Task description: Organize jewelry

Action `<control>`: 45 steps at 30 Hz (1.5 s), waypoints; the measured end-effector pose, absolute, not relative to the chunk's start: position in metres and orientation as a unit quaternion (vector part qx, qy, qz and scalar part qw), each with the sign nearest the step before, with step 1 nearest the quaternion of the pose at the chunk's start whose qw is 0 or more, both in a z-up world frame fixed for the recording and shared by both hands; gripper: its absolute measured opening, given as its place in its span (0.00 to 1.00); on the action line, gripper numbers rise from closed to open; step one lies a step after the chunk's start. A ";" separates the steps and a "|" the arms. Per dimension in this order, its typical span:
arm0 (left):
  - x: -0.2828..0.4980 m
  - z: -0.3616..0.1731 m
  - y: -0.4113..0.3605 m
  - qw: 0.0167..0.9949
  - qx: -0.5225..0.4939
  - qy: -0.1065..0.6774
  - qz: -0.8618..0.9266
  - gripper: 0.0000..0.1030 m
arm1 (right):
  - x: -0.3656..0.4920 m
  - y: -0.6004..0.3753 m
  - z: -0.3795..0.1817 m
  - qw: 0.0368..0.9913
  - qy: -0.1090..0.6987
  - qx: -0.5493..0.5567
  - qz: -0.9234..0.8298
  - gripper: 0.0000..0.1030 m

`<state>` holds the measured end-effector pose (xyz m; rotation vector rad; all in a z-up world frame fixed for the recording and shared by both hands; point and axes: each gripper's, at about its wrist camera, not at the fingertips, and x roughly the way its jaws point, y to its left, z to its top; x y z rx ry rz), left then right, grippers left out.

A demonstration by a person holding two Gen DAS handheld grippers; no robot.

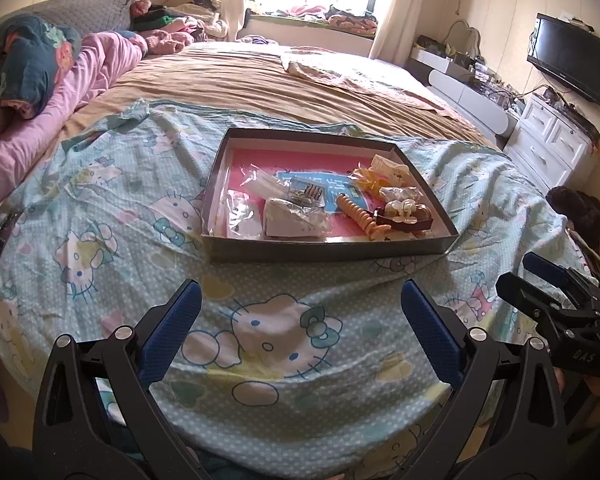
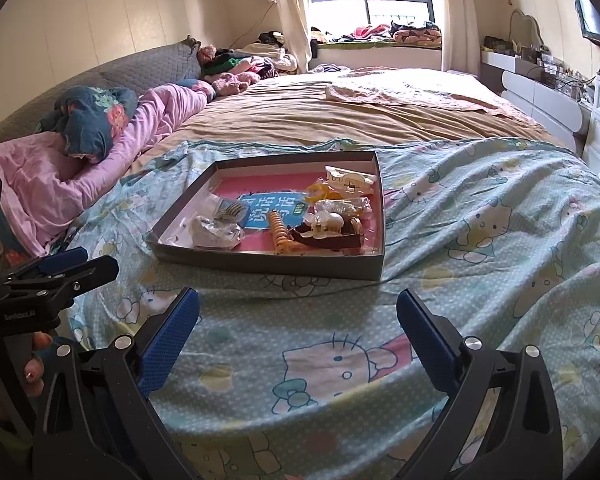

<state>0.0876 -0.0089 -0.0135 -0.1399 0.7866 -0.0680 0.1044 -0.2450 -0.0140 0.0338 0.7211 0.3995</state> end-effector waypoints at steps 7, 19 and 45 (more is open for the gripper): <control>0.086 -0.014 -0.009 0.920 -0.067 0.385 -0.030 0.91 | 0.102 -0.246 -0.015 0.914 0.353 0.014 0.198 0.95; 0.085 -0.011 -0.008 0.920 -0.065 0.385 -0.025 0.91 | 0.102 -0.246 -0.015 0.914 0.353 0.014 0.198 0.95; 0.083 -0.011 -0.001 0.921 -0.062 0.385 -0.016 0.91 | 0.102 -0.247 -0.016 0.914 0.353 0.015 0.198 0.95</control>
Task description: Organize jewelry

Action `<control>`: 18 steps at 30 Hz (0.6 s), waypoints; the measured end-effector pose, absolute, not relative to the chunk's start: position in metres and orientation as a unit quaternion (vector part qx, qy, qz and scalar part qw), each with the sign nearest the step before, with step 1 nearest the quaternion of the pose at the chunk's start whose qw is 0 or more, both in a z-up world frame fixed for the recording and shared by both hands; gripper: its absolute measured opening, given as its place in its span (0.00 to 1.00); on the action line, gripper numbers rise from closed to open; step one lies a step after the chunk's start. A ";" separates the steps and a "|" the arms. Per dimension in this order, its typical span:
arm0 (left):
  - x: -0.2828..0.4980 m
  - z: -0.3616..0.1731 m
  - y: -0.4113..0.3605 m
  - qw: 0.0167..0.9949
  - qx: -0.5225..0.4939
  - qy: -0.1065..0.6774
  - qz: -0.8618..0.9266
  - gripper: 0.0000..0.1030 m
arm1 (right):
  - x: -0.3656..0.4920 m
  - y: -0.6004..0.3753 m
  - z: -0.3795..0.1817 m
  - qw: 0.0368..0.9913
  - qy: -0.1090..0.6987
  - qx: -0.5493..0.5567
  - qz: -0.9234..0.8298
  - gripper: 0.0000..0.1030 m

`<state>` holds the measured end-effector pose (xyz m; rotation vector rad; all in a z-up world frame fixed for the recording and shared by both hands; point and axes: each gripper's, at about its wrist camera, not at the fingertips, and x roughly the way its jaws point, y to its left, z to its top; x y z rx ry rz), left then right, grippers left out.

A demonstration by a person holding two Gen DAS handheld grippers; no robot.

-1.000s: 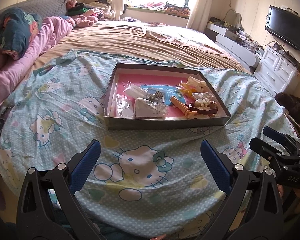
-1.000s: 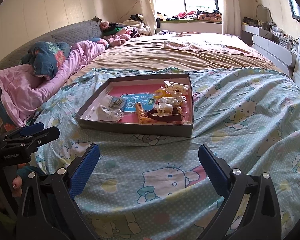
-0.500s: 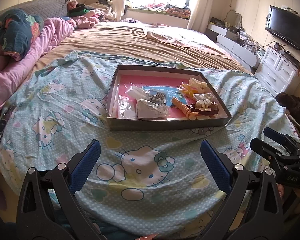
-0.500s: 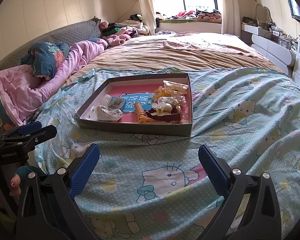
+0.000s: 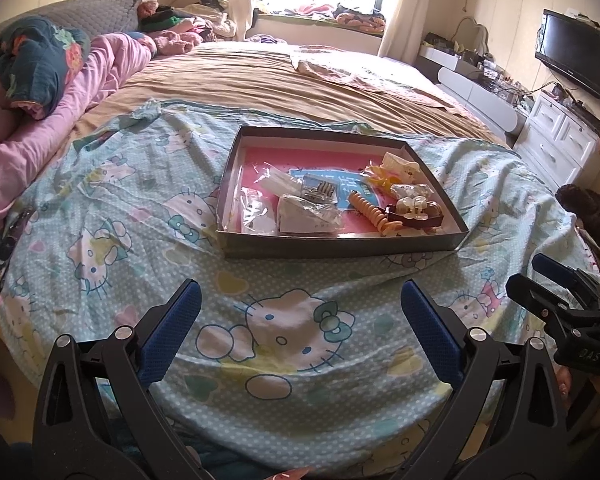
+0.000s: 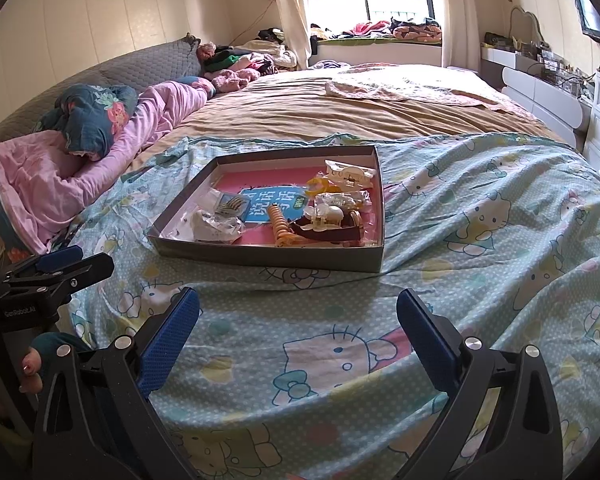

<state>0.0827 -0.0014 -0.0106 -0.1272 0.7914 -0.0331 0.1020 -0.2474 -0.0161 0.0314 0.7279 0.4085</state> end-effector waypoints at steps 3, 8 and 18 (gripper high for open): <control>0.082 -0.011 -0.002 0.920 -0.060 0.386 -0.013 0.91 | 0.102 -0.249 -0.017 0.914 0.353 0.016 0.197 0.95; 0.083 -0.012 0.000 0.920 -0.058 0.388 -0.007 0.91 | 0.101 -0.249 -0.018 0.914 0.353 0.016 0.197 0.95; 0.083 -0.013 -0.001 0.919 -0.056 0.390 -0.005 0.91 | 0.102 -0.250 -0.019 0.914 0.354 0.016 0.196 0.95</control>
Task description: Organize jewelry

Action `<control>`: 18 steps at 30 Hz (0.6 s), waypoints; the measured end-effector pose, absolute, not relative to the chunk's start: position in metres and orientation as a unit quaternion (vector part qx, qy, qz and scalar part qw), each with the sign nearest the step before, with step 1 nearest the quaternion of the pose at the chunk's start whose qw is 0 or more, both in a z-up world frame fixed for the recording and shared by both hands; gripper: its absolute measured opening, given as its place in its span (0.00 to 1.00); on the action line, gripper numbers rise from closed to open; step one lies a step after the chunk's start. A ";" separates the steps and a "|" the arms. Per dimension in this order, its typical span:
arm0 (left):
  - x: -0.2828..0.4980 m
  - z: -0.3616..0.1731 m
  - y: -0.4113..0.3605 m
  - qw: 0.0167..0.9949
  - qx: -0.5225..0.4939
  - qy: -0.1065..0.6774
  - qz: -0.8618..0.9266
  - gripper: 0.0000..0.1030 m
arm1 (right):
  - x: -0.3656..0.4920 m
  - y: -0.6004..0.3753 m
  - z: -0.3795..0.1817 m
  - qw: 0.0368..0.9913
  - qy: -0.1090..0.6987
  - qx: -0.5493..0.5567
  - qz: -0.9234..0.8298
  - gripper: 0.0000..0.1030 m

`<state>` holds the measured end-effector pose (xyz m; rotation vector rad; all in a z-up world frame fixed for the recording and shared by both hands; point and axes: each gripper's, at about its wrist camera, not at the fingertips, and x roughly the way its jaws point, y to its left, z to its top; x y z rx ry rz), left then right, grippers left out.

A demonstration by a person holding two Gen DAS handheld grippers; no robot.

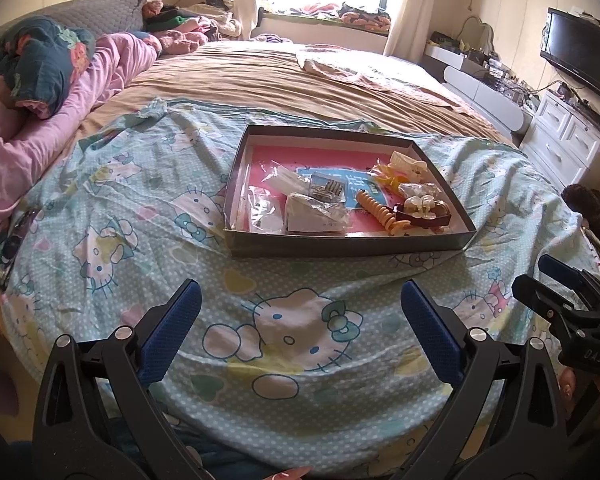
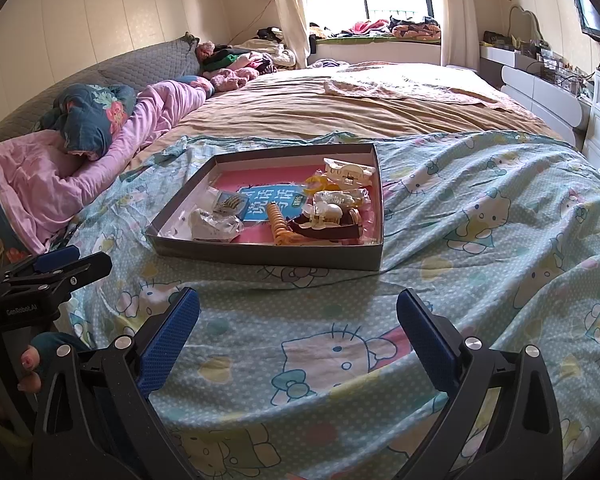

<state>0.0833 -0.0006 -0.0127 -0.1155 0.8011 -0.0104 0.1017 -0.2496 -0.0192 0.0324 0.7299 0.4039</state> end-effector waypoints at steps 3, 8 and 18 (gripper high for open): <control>0.083 -0.013 0.000 0.919 -0.055 0.391 -0.005 0.91 | 0.101 -0.251 -0.022 0.914 0.356 0.016 0.194 0.95; 0.087 -0.012 0.000 0.916 -0.066 0.396 -0.025 0.91 | 0.103 -0.251 -0.025 0.915 0.358 0.016 0.188 0.95; 0.114 -0.040 0.032 0.891 -0.118 0.438 0.004 0.91 | 0.136 -0.292 -0.035 0.924 0.359 0.052 0.118 0.95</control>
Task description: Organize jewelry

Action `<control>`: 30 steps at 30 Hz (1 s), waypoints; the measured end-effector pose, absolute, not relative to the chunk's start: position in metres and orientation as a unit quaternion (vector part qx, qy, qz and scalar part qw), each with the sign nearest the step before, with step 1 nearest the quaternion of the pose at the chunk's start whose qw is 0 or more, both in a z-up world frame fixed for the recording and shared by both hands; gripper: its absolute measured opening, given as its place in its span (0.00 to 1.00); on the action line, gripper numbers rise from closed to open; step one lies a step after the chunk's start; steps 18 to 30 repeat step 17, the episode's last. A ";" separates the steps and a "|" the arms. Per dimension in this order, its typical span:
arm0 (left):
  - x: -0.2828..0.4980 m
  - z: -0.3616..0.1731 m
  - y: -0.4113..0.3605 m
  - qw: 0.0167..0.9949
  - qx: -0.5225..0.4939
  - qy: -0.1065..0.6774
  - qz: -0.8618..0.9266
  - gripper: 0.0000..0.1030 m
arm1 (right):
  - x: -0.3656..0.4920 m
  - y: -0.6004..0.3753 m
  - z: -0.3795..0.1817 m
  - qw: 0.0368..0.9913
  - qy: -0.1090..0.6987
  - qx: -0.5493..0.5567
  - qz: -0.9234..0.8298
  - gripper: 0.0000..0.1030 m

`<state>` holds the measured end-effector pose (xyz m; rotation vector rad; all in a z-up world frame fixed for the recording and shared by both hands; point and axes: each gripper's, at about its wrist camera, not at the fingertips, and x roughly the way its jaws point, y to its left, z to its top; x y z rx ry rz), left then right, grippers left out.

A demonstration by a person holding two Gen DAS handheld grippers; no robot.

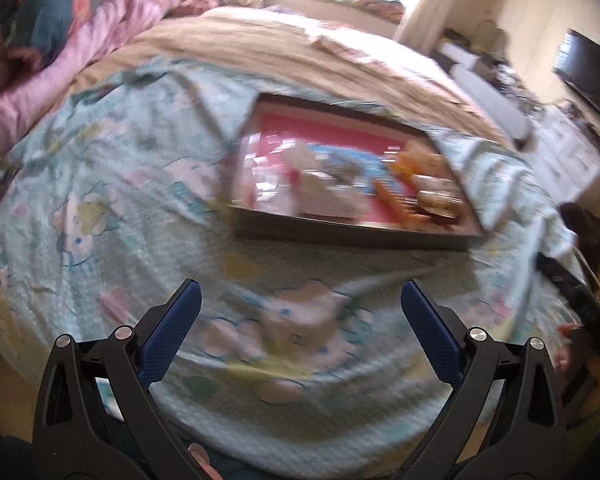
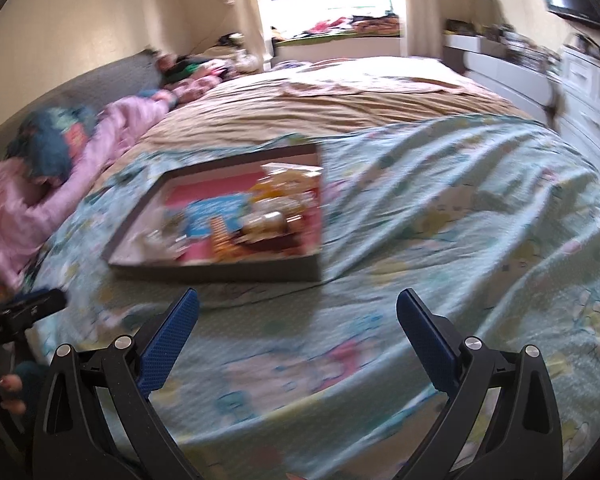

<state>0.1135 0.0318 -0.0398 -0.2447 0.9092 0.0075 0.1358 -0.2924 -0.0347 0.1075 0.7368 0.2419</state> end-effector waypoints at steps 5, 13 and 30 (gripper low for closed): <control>0.176 -0.065 0.108 0.863 -0.112 0.471 0.143 0.91 | 0.182 -0.361 -0.046 0.930 0.358 0.079 0.006 0.95; 0.262 -0.101 0.229 0.815 -0.131 0.482 0.293 0.91 | 0.265 -0.476 -0.084 0.898 0.392 0.110 -0.167 0.95; 0.279 -0.128 0.250 0.807 -0.145 0.483 0.308 0.92 | 0.293 -0.502 -0.110 0.876 0.417 0.103 -0.217 0.96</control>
